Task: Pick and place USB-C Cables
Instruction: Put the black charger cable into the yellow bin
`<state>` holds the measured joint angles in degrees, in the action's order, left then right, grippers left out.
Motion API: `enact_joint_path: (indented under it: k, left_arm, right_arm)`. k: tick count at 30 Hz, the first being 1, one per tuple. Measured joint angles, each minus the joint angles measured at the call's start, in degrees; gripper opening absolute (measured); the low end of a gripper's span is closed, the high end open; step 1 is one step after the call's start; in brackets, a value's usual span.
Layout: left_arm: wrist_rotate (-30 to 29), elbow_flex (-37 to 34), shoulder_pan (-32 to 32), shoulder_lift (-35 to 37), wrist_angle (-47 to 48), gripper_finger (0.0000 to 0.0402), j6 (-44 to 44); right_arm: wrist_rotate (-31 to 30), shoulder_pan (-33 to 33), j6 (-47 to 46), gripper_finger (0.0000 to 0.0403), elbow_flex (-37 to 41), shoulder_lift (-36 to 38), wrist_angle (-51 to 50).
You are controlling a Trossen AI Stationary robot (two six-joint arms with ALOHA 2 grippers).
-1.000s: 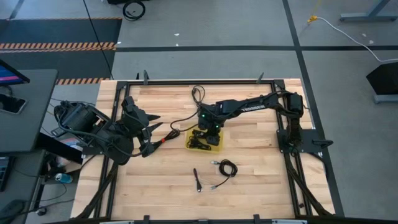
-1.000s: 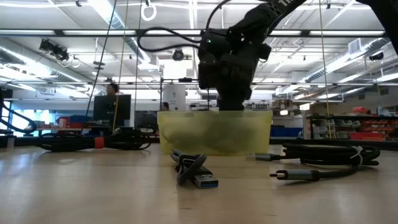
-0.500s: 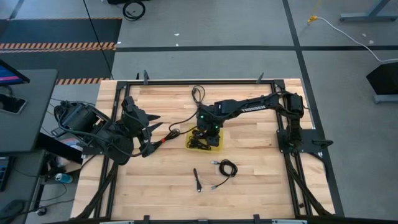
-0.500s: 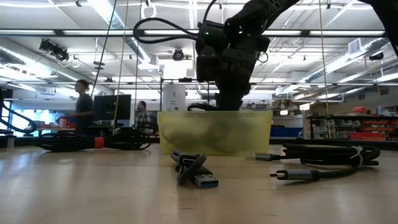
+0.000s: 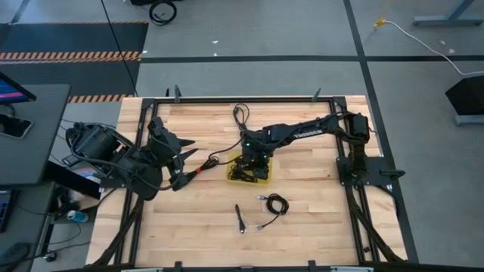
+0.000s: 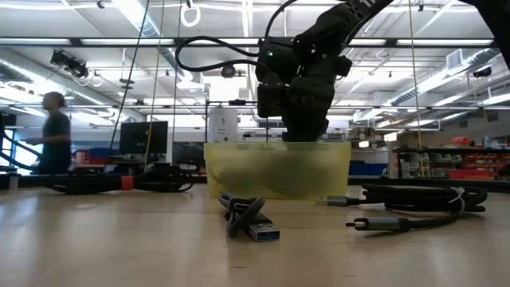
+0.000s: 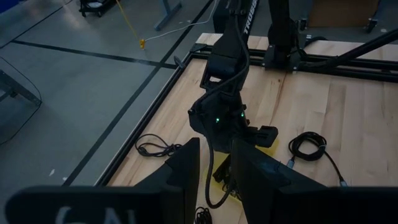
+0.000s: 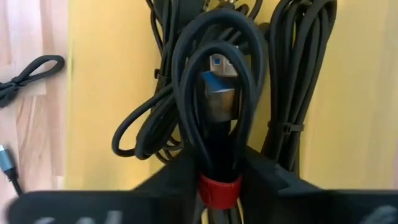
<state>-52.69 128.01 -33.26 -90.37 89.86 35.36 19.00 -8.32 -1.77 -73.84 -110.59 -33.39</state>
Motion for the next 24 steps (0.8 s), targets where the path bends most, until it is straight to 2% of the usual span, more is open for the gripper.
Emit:
enact_joint_path:
  k: [3,7,14,24]
  left_arm:
    - [0.00,0.00,0.00,0.00,-0.02,0.0102,0.01]
    - [0.00,0.00,0.00,0.00,-0.01,0.0102,0.00]
    - [0.00,0.00,0.00,0.00,-0.01,0.0102,0.01]
    - [0.00,0.00,0.01,0.00,-0.02,0.0102,0.01]
  right_arm:
    - [-0.75,0.06,-0.18,0.0165,0.77,0.02,1.97]
    - [-1.75,0.07,-0.19,0.0194,0.93,0.07,2.10]
    - [-0.10,0.14,-2.52,0.0196,-0.60,0.00,1.36]
    - [3.58,2.31,-1.15,0.0196,-10.03,0.00,-1.52]
